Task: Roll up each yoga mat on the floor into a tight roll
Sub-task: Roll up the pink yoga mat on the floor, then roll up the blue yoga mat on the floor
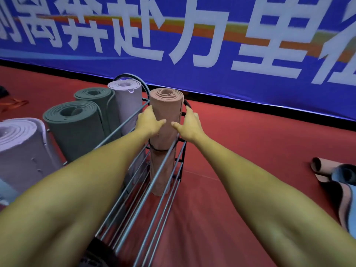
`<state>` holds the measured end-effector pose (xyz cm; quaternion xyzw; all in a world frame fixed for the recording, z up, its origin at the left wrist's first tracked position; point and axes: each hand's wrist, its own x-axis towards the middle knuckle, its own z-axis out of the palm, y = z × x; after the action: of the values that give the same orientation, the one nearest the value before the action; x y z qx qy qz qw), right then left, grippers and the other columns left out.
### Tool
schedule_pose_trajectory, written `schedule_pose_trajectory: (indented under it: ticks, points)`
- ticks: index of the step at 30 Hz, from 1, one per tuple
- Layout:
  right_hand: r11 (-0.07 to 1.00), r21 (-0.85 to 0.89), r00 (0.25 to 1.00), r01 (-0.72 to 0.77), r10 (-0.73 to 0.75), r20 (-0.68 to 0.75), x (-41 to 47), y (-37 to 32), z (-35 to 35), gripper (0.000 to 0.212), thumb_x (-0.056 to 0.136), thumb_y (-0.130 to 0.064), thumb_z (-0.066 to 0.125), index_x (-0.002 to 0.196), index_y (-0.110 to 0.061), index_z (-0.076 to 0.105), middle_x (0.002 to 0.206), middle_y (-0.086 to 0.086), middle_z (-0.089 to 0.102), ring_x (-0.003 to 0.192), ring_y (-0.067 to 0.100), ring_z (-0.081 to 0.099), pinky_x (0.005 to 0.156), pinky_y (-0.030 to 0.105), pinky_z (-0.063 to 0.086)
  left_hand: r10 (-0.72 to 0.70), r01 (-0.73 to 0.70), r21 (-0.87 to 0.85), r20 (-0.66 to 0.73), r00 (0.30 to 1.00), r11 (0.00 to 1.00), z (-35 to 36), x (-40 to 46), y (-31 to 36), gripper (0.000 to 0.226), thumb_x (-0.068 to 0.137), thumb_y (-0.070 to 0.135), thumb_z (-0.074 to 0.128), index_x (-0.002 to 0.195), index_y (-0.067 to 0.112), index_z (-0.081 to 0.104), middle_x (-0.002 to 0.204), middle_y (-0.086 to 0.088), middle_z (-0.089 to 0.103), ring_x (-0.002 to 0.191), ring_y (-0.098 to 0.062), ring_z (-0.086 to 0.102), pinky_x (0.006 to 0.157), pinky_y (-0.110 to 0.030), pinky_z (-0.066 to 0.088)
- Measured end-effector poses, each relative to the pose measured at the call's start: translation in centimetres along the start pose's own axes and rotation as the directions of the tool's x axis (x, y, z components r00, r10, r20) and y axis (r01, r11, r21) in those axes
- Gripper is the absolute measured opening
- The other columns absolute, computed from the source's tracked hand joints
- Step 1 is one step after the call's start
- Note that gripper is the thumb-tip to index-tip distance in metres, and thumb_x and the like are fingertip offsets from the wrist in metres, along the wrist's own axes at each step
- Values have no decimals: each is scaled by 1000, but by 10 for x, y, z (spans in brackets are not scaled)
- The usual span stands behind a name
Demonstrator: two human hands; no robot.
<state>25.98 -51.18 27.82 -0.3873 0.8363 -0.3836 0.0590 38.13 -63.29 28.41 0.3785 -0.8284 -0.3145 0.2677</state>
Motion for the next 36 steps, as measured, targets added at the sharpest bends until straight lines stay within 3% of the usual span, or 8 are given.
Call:
schedule_pose_trajectory:
  ticks: [4, 10, 15, 20, 26, 30, 34, 36]
  points:
    - [996, -30, 997, 80, -80, -5, -48, 2, -35, 78, 94, -41, 72, 156, -16, 33, 146, 19, 38, 134, 42, 47, 113, 50, 41, 12, -15, 65, 38, 999, 998, -13, -30, 19, 75, 85, 32, 84, 148, 11, 50, 140, -15, 62, 128, -35, 60, 107, -44, 49]
    - [961, -102, 962, 255, -263, -69, -163, 31, -130, 52, 96, -44, 66, 142, -24, 52, 137, 3, 50, 126, 25, 54, 108, 50, 47, 225, -220, -47, 157, 962, 974, -11, -116, 95, 33, 87, 31, 83, 113, 11, 75, 104, -4, 78, 99, -18, 73, 96, -39, 57]
    - [925, -174, 912, 337, -367, -183, -284, 68, -229, 35, 97, -36, 64, 129, -23, 62, 125, -1, 56, 114, 18, 58, 101, 44, 50, 494, -444, -221, 311, 812, 869, 12, -231, 185, 16, 93, 28, 78, 103, 16, 75, 87, 1, 78, 76, -15, 77, 64, -33, 59]
    - [902, -305, 916, 306, -366, -164, -393, 137, -332, 24, 100, -39, 61, 122, -30, 62, 120, -11, 55, 109, 10, 56, 95, 40, 50, 660, -601, -292, 462, 593, 744, 62, -332, 269, 13, 95, 29, 75, 104, 19, 77, 88, 6, 78, 76, -8, 75, 66, -19, 54]
    - [983, -174, 950, -52, -5, -311, -492, 264, -418, 23, 98, -30, 69, 119, -19, 69, 111, -7, 68, 96, 15, 67, 87, 38, 57, 660, -648, -328, 655, 367, 687, 178, -416, 333, 11, 96, 27, 75, 98, 17, 76, 78, 8, 76, 69, -4, 72, 63, -17, 51]
    - [944, -63, 915, -325, 296, -275, -556, 365, -433, 19, 100, -27, 68, 117, -20, 70, 112, -6, 73, 93, 17, 69, 80, 20, 51, 574, -594, -343, 778, 255, 728, 280, -466, 334, 12, 95, 29, 76, 95, 17, 76, 77, 8, 75, 67, -6, 72, 59, -13, 47]
    - [860, -41, 849, -509, 494, -189, -601, 470, -404, 23, 99, -29, 69, 119, -18, 70, 113, -6, 72, 91, 18, 70, 91, 35, 54, 506, -538, -337, 839, 201, 773, 382, -509, 306, 9, 95, 27, 76, 93, 18, 76, 82, 4, 76, 72, -14, 74, 58, -15, 49]
    - [809, -44, 806, -587, 578, -131, -617, 515, -384, 30, 99, -28, 70, 126, -15, 67, 121, 0, 70, 100, 18, 68, 97, 31, 51, 470, -494, -323, 858, 208, 807, 429, -528, 287, 7, 93, 29, 77, 91, 23, 76, 78, 6, 74, 73, -16, 74, 63, -27, 54]
